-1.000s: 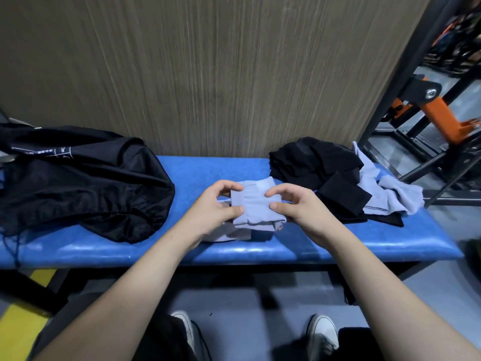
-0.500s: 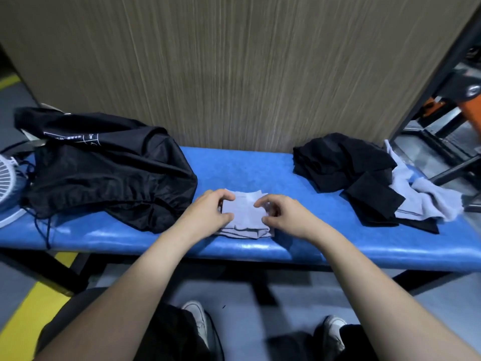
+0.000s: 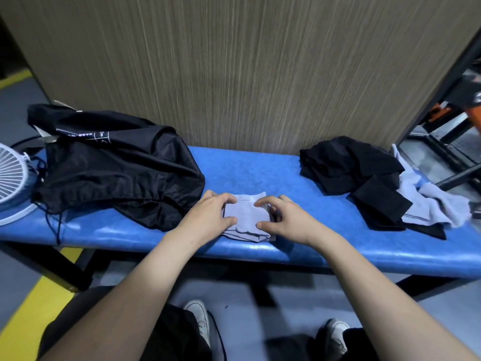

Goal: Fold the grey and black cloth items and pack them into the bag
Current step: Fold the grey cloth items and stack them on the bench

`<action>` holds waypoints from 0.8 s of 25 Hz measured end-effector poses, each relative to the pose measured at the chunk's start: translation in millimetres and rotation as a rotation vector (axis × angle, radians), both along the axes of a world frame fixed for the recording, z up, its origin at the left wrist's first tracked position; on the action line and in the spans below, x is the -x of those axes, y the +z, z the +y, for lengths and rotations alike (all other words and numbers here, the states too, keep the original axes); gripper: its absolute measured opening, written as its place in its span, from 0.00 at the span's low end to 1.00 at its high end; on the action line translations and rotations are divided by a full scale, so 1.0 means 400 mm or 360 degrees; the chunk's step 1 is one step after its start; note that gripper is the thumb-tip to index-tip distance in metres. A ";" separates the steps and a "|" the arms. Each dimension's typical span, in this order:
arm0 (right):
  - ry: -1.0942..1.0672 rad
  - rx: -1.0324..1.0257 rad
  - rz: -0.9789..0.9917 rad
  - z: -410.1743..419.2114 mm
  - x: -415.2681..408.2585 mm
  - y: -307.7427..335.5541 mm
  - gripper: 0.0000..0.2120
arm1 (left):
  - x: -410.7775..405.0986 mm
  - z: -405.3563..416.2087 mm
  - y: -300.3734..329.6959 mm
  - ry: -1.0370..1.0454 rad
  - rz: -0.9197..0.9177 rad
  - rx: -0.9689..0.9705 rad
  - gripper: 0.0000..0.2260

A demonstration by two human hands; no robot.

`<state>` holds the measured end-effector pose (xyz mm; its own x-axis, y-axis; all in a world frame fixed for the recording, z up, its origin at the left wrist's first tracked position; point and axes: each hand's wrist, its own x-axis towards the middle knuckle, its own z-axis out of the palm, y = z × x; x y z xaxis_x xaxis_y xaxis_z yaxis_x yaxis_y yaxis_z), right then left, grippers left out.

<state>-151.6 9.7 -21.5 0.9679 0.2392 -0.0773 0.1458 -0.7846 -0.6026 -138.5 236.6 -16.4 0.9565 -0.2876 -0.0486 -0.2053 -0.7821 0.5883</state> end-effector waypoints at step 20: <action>0.0147 0.0132 -0.0140 0.164 -0.042 -0.036 0.25 | -0.027 0.172 -0.030 0.0209 -0.0053 0.0025 0.18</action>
